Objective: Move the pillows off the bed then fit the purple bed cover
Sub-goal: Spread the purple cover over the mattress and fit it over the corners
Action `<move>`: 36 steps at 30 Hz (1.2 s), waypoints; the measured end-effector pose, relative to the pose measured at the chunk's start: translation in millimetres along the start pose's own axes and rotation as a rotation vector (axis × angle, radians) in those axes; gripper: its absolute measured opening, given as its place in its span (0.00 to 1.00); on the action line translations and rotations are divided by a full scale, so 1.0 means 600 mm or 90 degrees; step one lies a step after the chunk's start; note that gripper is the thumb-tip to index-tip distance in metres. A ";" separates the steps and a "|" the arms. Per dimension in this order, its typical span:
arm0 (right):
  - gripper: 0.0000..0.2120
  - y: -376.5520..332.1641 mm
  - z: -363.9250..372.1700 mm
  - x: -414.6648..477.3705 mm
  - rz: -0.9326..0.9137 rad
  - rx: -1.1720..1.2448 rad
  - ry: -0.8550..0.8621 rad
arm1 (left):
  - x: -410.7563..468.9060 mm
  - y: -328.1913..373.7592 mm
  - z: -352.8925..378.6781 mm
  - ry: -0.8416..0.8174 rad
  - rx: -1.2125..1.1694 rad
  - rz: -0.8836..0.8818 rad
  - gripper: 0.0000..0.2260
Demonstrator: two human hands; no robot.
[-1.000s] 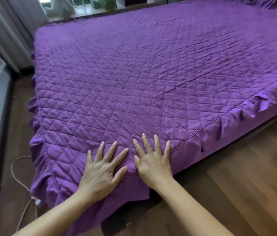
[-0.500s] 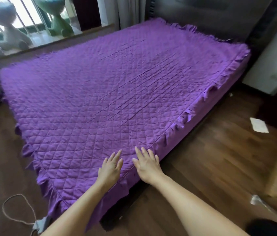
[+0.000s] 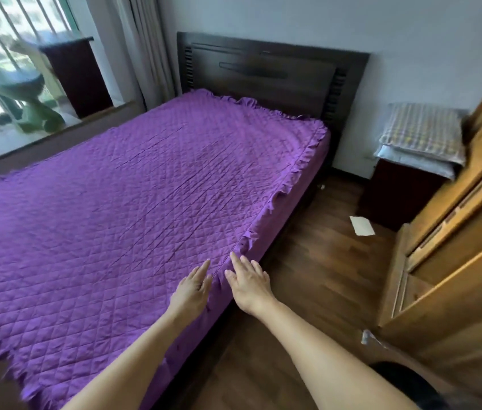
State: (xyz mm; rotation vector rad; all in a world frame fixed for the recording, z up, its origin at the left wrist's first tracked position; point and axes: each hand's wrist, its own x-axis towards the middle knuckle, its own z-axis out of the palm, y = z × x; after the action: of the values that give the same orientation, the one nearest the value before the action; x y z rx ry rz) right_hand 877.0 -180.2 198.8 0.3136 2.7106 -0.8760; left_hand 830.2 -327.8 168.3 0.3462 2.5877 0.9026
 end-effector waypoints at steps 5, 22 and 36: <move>0.25 0.032 -0.110 -0.015 0.003 0.010 0.050 | 0.021 0.130 -0.006 0.014 -0.002 0.042 0.21; 0.25 0.078 -0.282 0.089 0.052 0.022 0.130 | 0.168 0.294 -0.044 -0.031 0.015 0.115 0.22; 0.25 0.148 -0.387 0.258 0.108 0.047 0.157 | 0.363 0.400 -0.062 -0.080 -0.028 0.147 0.21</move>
State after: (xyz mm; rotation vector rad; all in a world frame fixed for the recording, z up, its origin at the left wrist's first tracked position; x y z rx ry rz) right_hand 712.4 47.6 281.6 0.6983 2.8227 -0.9437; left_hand 643.9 -89.1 289.5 0.6769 2.4437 0.9795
